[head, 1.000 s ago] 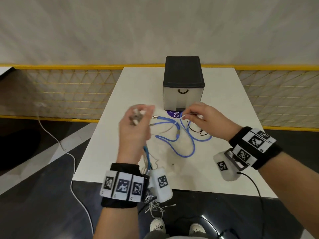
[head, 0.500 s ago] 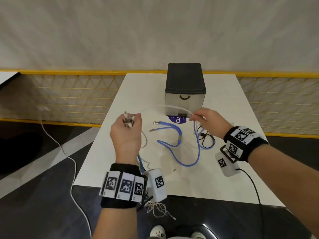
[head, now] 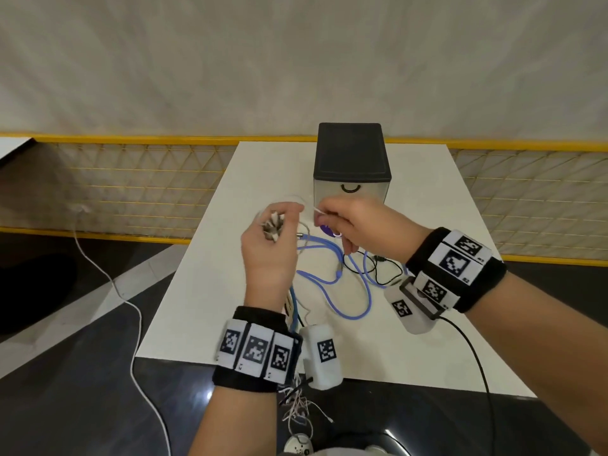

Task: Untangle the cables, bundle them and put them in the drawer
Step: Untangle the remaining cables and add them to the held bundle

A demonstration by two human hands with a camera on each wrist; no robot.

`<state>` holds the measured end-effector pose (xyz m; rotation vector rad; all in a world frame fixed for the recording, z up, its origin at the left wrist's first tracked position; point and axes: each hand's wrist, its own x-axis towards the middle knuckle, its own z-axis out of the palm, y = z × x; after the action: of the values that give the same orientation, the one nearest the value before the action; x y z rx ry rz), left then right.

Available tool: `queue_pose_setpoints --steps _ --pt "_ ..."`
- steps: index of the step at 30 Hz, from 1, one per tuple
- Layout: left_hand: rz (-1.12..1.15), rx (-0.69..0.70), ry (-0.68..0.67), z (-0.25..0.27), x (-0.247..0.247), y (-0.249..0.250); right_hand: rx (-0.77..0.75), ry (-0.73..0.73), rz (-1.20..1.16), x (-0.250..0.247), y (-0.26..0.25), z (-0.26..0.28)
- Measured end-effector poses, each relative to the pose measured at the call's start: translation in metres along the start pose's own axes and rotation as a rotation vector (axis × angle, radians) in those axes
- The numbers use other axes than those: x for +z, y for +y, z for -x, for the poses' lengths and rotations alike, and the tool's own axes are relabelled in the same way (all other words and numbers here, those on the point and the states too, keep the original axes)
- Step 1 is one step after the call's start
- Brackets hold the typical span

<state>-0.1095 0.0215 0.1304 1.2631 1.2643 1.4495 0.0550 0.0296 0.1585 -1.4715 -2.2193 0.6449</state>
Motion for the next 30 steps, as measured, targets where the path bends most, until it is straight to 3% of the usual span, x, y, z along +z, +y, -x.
queue_pose_setpoints --steps 3,6,8,12,16,19,22,26,30 --pt "0.088 0.004 -0.078 -0.004 -0.011 0.009 0.065 -0.032 -0.005 0.003 0.013 0.008" --pt "0.038 -0.018 -0.289 0.003 -0.004 0.014 0.059 0.056 -0.022 0.003 0.011 0.01" --pt "0.002 0.003 -0.332 0.01 0.007 0.013 -0.005 0.123 -0.004 0.0 0.003 0.008" --pt "0.058 0.018 -0.171 0.01 0.012 0.013 -0.06 0.084 0.068 0.006 0.015 0.006" --pt "0.235 0.003 0.079 0.0 -0.005 0.015 0.177 0.043 0.085 0.019 0.069 0.01" --pt "0.277 -0.047 0.171 -0.005 -0.013 0.013 0.218 0.077 0.048 0.02 0.08 0.011" --pt "0.103 -0.071 0.031 -0.005 -0.009 0.003 0.092 0.103 0.036 0.012 0.059 0.002" --pt "-0.026 -0.19 -0.21 0.008 0.01 0.002 -0.089 0.121 0.228 0.005 0.025 -0.009" --pt "-0.101 -0.208 -0.294 0.009 0.011 0.003 -0.205 0.188 0.294 -0.001 0.005 -0.007"
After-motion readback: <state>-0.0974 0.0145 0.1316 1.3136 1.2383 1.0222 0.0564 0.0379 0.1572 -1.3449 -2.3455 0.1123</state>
